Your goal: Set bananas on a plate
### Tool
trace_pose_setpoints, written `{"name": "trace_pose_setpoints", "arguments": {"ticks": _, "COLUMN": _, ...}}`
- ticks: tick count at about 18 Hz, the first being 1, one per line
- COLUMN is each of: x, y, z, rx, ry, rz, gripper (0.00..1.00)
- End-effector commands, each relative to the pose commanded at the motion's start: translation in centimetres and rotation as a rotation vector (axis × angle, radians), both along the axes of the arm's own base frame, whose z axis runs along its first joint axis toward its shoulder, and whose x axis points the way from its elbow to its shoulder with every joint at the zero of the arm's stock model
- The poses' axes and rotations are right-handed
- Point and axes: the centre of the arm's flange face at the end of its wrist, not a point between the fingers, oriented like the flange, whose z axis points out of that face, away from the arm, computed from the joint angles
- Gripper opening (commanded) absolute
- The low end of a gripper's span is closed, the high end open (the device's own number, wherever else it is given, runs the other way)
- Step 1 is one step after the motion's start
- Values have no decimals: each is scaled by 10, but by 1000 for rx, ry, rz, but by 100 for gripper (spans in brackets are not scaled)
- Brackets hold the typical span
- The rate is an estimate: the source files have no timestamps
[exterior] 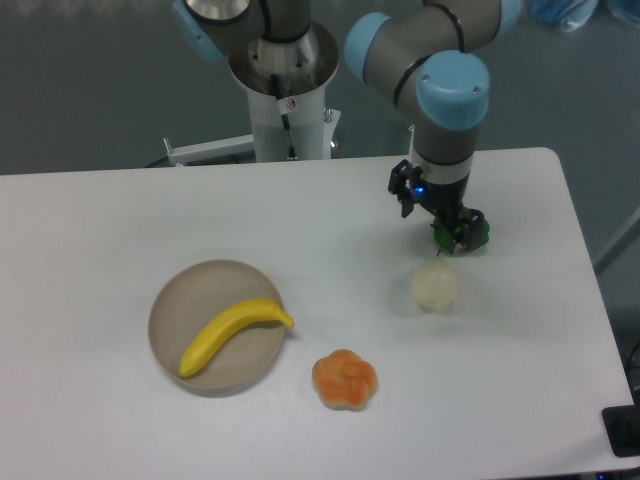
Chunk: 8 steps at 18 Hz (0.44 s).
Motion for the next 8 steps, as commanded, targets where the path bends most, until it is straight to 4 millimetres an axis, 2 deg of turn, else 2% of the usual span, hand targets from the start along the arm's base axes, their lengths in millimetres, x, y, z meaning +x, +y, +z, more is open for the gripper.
{"name": "trace_pose_setpoints", "arguments": {"ticks": 8, "x": 4, "y": -3, "z": -4, "rx": -6, "ry": -7, "rz": 1, "gripper": 100}}
